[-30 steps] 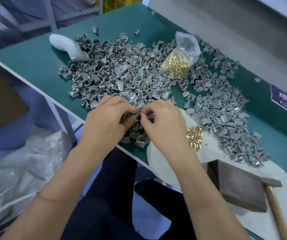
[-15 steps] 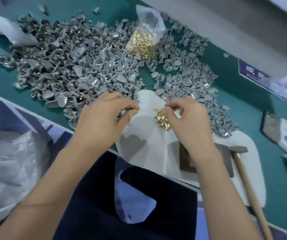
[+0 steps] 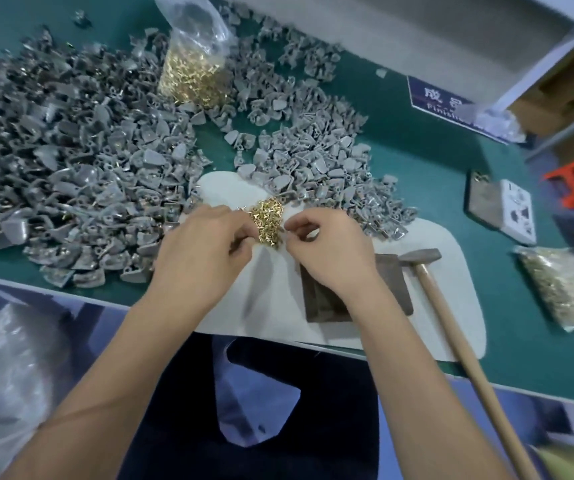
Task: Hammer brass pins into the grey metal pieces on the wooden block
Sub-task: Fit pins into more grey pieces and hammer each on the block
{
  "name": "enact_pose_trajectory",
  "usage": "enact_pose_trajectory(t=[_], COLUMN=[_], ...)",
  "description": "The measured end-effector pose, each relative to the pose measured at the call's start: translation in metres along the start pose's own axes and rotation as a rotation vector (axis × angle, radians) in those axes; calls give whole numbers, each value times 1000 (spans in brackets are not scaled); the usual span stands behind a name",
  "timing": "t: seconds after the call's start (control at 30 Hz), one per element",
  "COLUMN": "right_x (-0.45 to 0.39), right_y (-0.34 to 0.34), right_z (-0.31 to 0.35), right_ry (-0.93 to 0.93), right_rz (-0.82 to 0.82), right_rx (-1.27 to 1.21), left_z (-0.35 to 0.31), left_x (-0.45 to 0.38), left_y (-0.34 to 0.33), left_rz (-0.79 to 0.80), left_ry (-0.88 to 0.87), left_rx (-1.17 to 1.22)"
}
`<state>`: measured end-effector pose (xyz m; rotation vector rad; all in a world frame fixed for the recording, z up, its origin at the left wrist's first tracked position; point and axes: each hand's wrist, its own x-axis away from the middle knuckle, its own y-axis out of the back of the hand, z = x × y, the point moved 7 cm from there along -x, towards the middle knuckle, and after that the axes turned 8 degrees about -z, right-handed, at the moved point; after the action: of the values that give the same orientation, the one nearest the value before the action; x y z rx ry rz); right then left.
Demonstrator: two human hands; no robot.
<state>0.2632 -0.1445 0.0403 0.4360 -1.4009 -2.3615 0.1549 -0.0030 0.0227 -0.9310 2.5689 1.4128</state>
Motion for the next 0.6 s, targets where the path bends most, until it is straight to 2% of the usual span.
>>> enact_pose_trajectory(t=[0.13, 0.33, 0.5, 0.6], right_x=[1, 5, 4, 7], right_y=[0, 2, 1, 1], right_z=[6, 27, 34, 30], right_ry=[11, 160, 194, 205], right_rz=[-14, -52, -62, -80], right_rx=[81, 386, 395, 317], left_z=[3, 2, 0, -1], left_x=[14, 16, 18, 17], left_y=[-5, -7, -7, -6], left_rz=[-68, -83, -73, -77], left_ry=[27, -21, -41, -36], left_rx=[-13, -51, -68, -88])
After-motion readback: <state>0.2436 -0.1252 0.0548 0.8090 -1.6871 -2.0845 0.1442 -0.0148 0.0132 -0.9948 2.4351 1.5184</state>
